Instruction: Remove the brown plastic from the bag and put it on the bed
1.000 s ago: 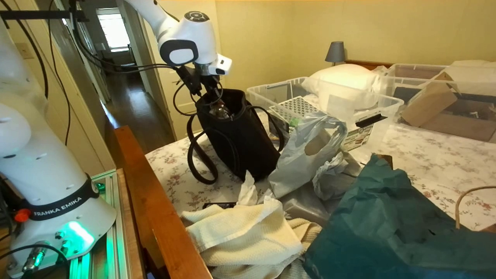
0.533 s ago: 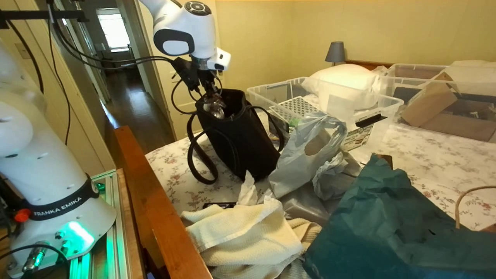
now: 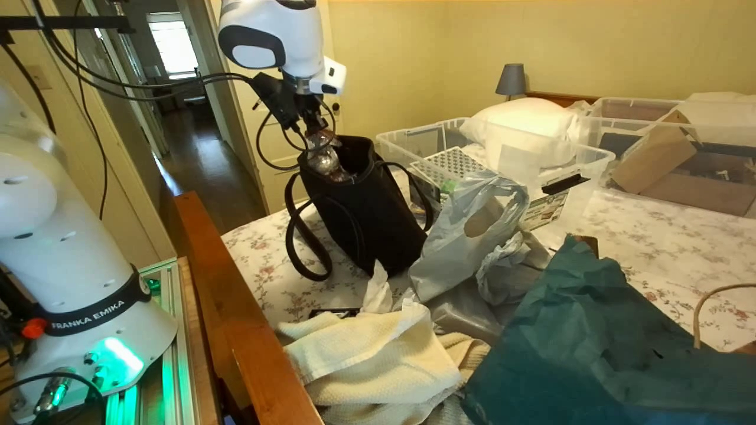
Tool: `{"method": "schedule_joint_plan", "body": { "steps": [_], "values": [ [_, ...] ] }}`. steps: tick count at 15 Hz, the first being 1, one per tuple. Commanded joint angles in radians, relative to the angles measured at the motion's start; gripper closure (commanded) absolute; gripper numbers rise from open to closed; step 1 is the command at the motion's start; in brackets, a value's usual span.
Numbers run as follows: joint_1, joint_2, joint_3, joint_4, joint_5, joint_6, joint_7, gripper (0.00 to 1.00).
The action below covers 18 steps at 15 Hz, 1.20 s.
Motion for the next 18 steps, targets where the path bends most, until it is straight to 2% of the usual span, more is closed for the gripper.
{"method": "schedule_joint_plan", "body": {
  "steps": [1,11,18],
  "values": [
    [0.028,-0.104,-0.04,-0.063,0.052,-0.083,-0.077,1.0],
    [0.048,-0.339,-0.102,-0.192,0.054,-0.243,-0.172,1.0],
    [0.015,-0.435,-0.148,-0.226,0.001,-0.455,-0.148,1.0]
  ]
}}
